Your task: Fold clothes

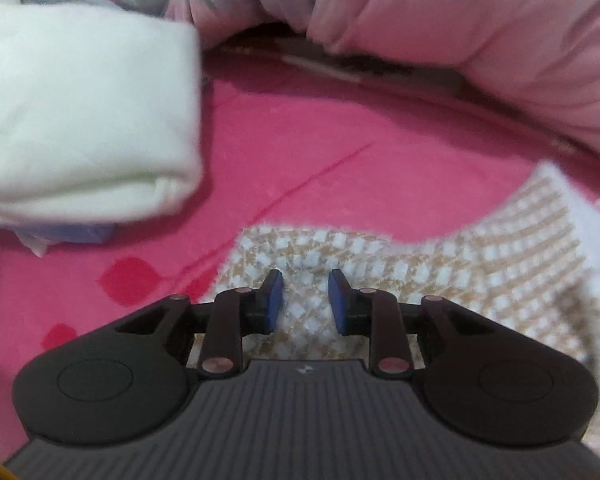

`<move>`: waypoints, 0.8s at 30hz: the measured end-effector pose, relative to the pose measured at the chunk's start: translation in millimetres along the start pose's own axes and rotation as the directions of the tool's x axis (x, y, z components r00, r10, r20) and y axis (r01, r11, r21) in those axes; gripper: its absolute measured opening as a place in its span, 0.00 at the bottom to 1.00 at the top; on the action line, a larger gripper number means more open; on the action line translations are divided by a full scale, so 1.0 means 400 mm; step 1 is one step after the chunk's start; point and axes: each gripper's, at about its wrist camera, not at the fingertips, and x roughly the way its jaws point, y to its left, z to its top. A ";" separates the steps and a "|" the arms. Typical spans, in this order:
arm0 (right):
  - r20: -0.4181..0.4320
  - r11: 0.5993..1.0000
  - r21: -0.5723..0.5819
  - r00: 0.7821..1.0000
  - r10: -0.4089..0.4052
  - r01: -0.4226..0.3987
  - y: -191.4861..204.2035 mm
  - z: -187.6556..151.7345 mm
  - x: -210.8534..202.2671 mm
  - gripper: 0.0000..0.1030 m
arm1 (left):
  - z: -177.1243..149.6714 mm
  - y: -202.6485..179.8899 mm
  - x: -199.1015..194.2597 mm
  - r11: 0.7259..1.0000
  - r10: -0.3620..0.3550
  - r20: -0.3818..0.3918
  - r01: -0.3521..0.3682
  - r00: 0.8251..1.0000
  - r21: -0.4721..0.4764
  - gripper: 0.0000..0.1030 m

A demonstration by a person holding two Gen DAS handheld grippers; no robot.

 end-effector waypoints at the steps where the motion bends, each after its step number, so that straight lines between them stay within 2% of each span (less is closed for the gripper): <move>1: 0.022 0.999 -0.037 1.000 0.001 0.000 0.002 0.000 -0.036 0.23 | 0.001 0.003 0.000 1.000 -0.004 0.000 0.004 1.000 -0.005 0.66; 5: 0.024 0.987 -0.154 0.998 0.054 -0.050 0.003 -0.016 -0.151 0.23 | 0.002 0.009 0.000 1.000 -0.013 0.001 0.013 1.000 -0.029 0.66; 7: -0.029 0.978 -0.198 0.997 0.067 -0.072 0.010 -0.038 -0.143 0.23 | -0.001 0.009 -0.005 1.000 -0.011 0.002 0.011 1.000 -0.028 0.66; 9: -0.123 0.972 -0.209 0.989 0.087 -0.111 0.013 -0.063 -0.083 0.23 | -0.003 0.005 0.000 1.000 -0.008 0.002 0.008 1.000 -0.023 0.66; 10: -0.125 0.968 -0.226 0.989 0.079 -0.106 0.019 -0.079 -0.060 0.25 | -0.002 0.004 0.005 1.000 -0.006 0.002 0.006 1.000 -0.020 0.66; 14: -0.111 0.968 -0.245 0.993 0.029 -0.056 0.040 -0.085 -0.060 0.28 | 0.001 0.008 0.006 1.000 -0.013 0.002 0.013 1.000 -0.024 0.66; 17: -0.073 0.977 -0.215 0.997 -0.014 -0.002 0.023 -0.069 -0.139 0.28 | 0.001 0.011 0.001 1.000 -0.016 0.000 0.016 1.000 -0.027 0.66; 19: -0.078 0.985 -0.161 0.994 -0.079 0.065 -0.019 -0.081 -0.181 0.27 | 0.003 0.013 0.002 0.999 -0.018 -0.003 0.018 1.000 -0.036 0.66; 22: -0.148 0.985 -0.033 0.974 -0.173 0.170 -0.101 -0.132 -0.188 0.27 | 0.000 0.013 0.004 0.999 -0.015 -0.005 0.015 1.000 -0.034 0.66; 24: -0.197 0.981 0.016 0.962 -0.187 0.194 -0.134 -0.189 -0.151 0.26 | -0.003 0.010 0.005 1.000 -0.012 -0.007 0.011 1.000 -0.022 0.66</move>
